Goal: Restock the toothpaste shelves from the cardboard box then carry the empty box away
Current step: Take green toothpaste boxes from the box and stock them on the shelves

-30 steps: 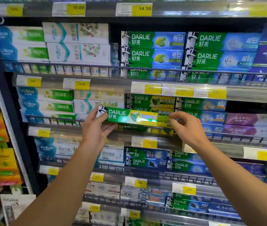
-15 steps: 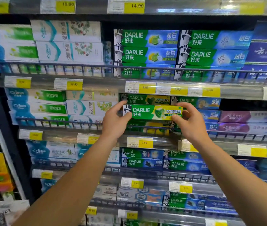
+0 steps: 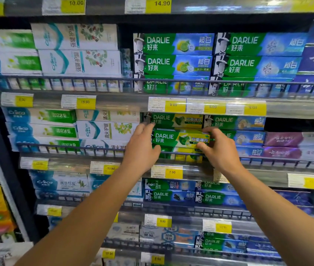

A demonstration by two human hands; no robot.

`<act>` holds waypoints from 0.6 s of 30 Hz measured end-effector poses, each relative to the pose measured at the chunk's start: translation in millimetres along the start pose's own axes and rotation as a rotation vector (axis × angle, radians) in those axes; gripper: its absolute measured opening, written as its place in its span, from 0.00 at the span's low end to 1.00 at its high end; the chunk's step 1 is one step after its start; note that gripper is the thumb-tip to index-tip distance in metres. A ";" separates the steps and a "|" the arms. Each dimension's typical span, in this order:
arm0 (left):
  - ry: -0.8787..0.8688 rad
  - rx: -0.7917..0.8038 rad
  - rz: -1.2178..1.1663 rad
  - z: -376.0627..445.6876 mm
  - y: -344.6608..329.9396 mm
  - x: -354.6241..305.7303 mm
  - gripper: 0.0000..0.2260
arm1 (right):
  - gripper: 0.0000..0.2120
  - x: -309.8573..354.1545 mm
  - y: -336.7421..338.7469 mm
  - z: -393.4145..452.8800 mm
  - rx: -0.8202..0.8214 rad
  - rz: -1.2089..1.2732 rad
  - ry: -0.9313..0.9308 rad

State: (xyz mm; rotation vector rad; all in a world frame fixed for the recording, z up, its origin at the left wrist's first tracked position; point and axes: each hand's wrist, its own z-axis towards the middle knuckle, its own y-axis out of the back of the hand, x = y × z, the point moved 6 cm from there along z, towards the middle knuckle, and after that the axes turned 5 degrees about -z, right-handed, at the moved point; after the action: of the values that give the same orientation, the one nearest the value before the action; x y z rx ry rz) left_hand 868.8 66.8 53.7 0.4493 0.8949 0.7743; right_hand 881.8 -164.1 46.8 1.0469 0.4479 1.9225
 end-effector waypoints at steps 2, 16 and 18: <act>-0.035 -0.015 0.027 -2.1 -1.3 -1.7 0.30 | 0.23 1.1 -0.8 2.9 0.025 -0.047 0.021; -0.182 0.073 0.231 8.7 -16.9 -11.0 0.26 | 0.34 -1.0 -6.8 16.4 0.348 -0.071 0.032; -0.185 0.063 0.234 9.2 -15.0 -11.3 0.26 | 0.31 -2.1 -7.5 18.2 0.370 -0.050 0.030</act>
State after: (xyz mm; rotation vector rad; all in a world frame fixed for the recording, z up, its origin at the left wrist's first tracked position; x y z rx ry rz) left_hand 878.1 48.2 55.1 0.6793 0.7026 0.9037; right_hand 901.0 -163.3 51.5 1.2271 0.8628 1.8529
